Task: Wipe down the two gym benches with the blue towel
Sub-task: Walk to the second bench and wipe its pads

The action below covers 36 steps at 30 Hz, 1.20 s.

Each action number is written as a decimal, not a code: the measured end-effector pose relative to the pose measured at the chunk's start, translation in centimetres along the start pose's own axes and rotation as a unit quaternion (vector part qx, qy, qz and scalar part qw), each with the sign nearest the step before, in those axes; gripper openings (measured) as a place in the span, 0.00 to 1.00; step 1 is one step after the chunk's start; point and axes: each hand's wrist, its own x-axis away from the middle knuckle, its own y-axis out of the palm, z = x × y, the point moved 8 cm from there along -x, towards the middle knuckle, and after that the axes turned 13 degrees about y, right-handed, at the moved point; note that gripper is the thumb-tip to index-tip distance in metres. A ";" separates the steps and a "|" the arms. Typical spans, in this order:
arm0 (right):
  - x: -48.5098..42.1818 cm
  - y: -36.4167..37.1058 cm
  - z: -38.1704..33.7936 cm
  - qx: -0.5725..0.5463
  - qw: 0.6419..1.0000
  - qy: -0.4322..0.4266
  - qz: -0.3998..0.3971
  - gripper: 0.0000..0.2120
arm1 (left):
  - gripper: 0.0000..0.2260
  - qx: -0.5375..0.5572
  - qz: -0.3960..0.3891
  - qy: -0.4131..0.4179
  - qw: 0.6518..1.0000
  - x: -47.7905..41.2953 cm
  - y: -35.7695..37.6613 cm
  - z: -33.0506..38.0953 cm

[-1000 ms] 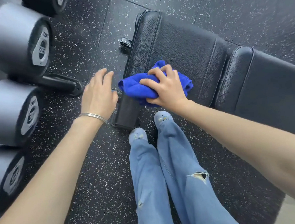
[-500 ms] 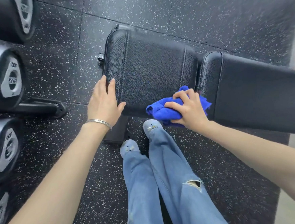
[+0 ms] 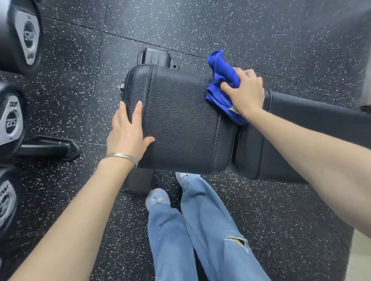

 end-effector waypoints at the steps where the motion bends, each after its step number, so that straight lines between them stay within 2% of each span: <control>1: -0.7 0.0 0.2 -0.006 1.000 0.021 -0.011 0.20 | 0.40 0.000 -0.009 -0.007 1.000 -0.2 0.0 0.1; 5: -0.1 1.2 -4.4 0.022 0.998 -0.057 -0.023 0.20 | 0.43 0.014 -0.022 -0.024 0.999 -0.5 -0.1 0.3; 8: 0.5 3.0 -10.5 0.011 0.996 -0.079 -0.047 0.22 | 0.44 0.020 -0.022 -0.034 0.999 -0.3 -0.3 0.1; 12: 2.7 5.9 -19.2 0.014 0.983 -0.156 -0.097 0.25 | 0.45 0.029 -0.018 -0.042 0.999 0.0 -0.2 0.0; 15: 3.2 6.1 -20.1 0.015 0.976 -0.189 -0.104 0.25 | 0.45 0.023 -0.019 -0.041 0.999 0.3 -0.3 -0.1; 18: 2.2 5.0 -16.9 0.019 0.971 -0.212 -0.109 0.25 | 0.45 0.014 -0.032 -0.034 0.999 1.0 -0.2 -0.4; 23: 1.3 1.8 -7.2 0.017 0.981 -0.180 -0.068 0.24 | 0.42 0.010 -0.031 -0.041 0.999 1.5 0.1 -0.4; 27: 1.5 0.3 -1.2 -0.002 0.994 -0.106 -0.028 0.22 | 0.41 0.010 -0.027 -0.039 0.999 1.5 0.1 -0.2; 33: 5.4 1.3 -1.1 -0.050 0.992 0.093 0.070 0.22 | 0.41 0.015 -0.030 -0.023 0.999 2.7 0.4 -0.5; 36: 9.2 2.3 -1.9 -0.039 0.994 0.063 0.080 0.21 | 0.42 0.023 -0.045 -0.012 0.999 3.9 0.6 -0.8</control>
